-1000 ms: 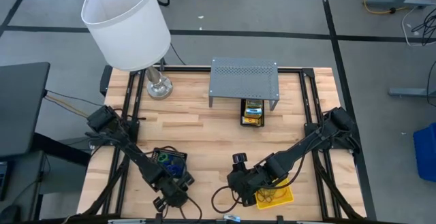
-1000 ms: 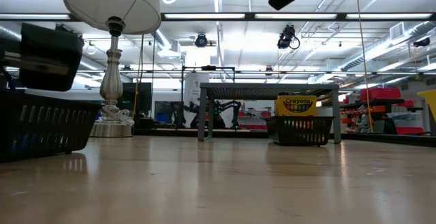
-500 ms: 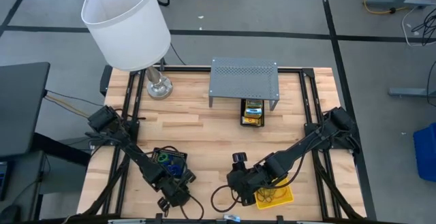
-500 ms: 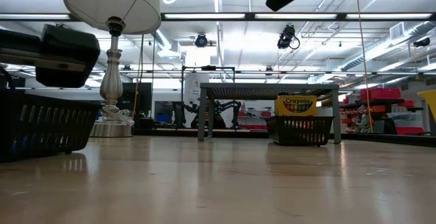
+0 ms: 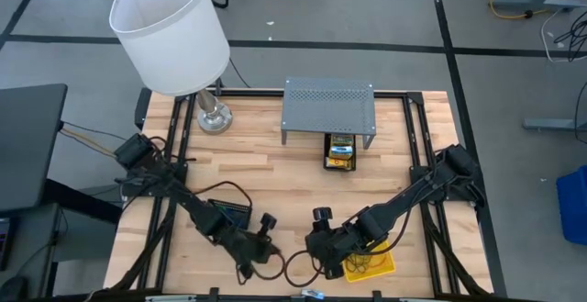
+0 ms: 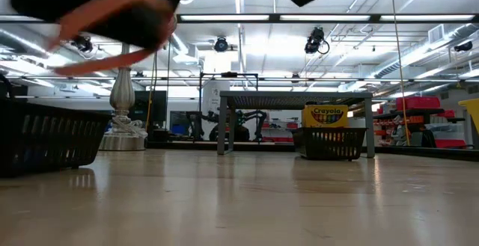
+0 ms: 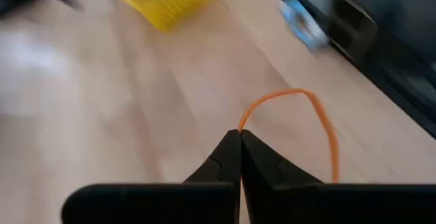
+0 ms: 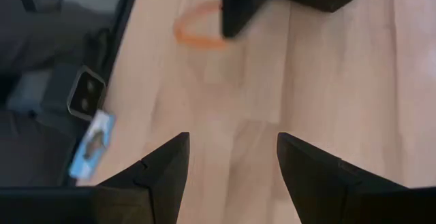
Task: Pick & Place Office Desk Supplies
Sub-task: Put the orange rubber band into the yellow bin
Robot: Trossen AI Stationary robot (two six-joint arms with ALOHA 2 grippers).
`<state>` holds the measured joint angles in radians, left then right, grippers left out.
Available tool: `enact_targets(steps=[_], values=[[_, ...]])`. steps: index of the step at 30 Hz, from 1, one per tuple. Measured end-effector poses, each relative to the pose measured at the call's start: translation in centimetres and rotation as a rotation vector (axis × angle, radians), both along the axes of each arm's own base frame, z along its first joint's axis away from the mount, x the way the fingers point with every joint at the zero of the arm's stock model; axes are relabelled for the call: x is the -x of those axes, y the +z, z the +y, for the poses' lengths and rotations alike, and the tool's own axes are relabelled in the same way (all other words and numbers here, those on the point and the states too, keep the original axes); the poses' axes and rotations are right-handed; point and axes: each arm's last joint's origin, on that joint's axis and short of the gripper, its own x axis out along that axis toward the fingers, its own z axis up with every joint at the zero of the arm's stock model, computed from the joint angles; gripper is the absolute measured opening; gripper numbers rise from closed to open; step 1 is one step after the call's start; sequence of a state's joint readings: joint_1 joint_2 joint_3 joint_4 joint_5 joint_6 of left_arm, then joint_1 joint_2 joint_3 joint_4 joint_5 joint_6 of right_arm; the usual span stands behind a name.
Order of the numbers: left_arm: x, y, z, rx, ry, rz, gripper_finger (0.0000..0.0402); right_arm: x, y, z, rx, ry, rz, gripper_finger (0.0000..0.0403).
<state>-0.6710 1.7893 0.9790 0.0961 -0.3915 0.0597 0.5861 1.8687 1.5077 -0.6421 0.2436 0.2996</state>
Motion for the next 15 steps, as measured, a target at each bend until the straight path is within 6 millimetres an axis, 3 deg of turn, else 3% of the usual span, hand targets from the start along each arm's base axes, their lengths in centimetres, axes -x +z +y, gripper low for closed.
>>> enact_targets(steps=[8,15], values=[[-1.8,0.9,1.8,-0.007,0.217,-0.146,0.0001,-0.3,-3.3,0.1,-0.093,-0.067,-0.152,0.0231],[-2.6,1.5,2.7,-0.013,0.293,-0.224,0.0001,0.3,-6.0,-0.9,-0.035,-0.204,-0.247,0.0231]])
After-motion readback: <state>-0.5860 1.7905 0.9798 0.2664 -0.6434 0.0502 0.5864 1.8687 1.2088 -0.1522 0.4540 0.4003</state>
